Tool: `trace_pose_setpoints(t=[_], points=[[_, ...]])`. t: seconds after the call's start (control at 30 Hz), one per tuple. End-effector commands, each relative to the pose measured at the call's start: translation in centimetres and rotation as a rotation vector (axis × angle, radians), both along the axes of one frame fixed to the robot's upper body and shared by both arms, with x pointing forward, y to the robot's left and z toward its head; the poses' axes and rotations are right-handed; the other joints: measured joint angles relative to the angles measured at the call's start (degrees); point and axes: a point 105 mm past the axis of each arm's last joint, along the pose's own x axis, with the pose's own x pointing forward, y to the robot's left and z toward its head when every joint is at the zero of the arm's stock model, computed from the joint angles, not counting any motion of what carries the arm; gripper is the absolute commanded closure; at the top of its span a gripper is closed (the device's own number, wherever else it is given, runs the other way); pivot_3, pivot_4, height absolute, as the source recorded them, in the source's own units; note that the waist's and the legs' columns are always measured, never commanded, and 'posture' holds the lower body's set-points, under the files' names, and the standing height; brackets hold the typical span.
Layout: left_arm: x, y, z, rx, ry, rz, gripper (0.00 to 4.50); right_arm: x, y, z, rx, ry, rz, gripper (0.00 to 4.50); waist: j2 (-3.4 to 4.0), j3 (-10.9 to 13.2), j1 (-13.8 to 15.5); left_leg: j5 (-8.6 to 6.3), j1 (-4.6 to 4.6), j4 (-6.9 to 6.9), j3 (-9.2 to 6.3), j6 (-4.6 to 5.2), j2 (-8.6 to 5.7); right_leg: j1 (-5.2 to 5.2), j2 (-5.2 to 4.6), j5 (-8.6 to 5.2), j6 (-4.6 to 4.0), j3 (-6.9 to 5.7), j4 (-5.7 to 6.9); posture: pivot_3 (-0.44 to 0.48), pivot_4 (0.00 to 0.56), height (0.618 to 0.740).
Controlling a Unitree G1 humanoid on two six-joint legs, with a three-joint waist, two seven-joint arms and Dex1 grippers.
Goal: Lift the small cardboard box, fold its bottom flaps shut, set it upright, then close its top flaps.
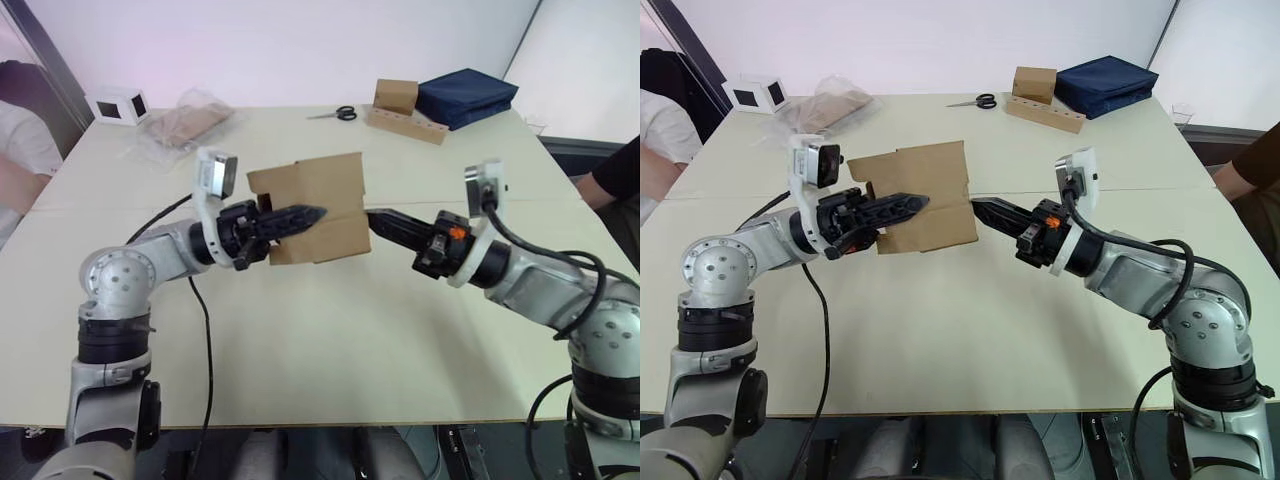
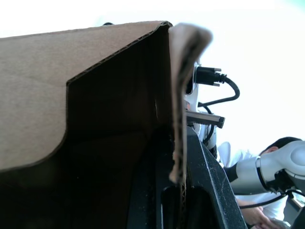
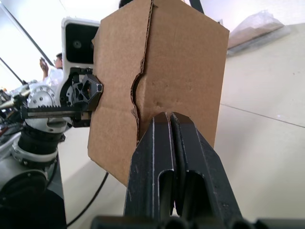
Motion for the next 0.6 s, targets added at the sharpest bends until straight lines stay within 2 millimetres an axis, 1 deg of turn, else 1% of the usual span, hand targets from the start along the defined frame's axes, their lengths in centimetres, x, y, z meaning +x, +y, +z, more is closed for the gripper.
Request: trace_pose_setpoints(t=[0.03,0.13,0.2,0.27,0.33,0.47,0.53,0.6], points=[[-0.3,0.0,0.4,0.044,-0.054,-0.009,4.50,-1.3,0.0,1.1,-0.028,-0.072,0.050,4.44,0.00,0.0,0.0,0.00,0.00,0.00,0.00,0.00,0.00,0.00,0.00,0.00,0.00,0.00,0.00,0.000,0.150,0.740],[-0.2,0.6,0.0,0.124,-0.080,-0.014,4.50,-0.8,-1.5,1.0,-0.058,-0.079,0.007,4.44,0.00,0.0,0.0,0.00,0.00,0.00,0.00,0.00,0.00,0.00,0.01,0.00,0.00,0.00,0.00,0.000,0.150,0.740],[0.0,0.7,-0.2,0.165,-0.095,-0.024,4.50,-0.7,-2.0,0.9,-0.070,-0.081,-0.003,4.44,0.00,0.0,0.0,0.00,0.00,-0.01,0.01,0.00,-0.01,0.00,0.01,0.00,0.00,0.00,-0.01,0.000,0.150,0.740],[0.4,0.9,-0.5,0.236,-0.128,-0.019,4.50,-0.6,-2.7,0.7,-0.102,-0.082,-0.021,4.44,0.00,0.0,0.1,0.00,0.00,0.00,0.02,0.00,-0.01,0.00,0.01,0.00,0.00,0.00,-0.01,0.000,0.150,0.740],[0.9,1.0,-0.7,0.349,-0.178,-0.054,4.50,-0.8,-3.2,0.1,-0.153,-0.088,-0.026,4.44,0.00,0.0,0.2,0.00,0.00,0.00,0.02,0.00,-0.01,0.00,0.01,0.00,0.00,-0.01,-0.01,0.000,0.150,0.740],[1.8,1.0,-1.1,0.573,-0.315,-0.145,4.50,-1.0,-3.5,-0.6,-0.226,-0.108,-0.019,4.44,0.00,0.0,0.1,0.00,-0.04,0.00,0.02,0.00,-0.02,-0.02,0.04,0.00,0.00,-0.02,-0.03,0.000,0.150,0.740],[2.1,1.2,-1.2,0.654,-0.360,-0.191,4.50,-1.0,-3.5,-0.8,-0.242,-0.115,-0.017,4.44,0.00,0.0,0.0,0.00,-0.04,-0.02,0.04,0.00,-0.02,-0.02,0.03,0.00,0.00,-0.01,-0.04,0.000,0.150,0.740],[3.1,0.9,-1.3,0.793,-0.446,-0.229,4.50,-1.0,-3.4,-1.1,-0.249,-0.125,-0.019,4.44,0.00,0.0,0.0,0.00,-0.04,-0.04,0.04,0.00,-0.02,-0.04,0.04,0.00,0.00,0.00,-0.05,0.000,0.150,0.740]])
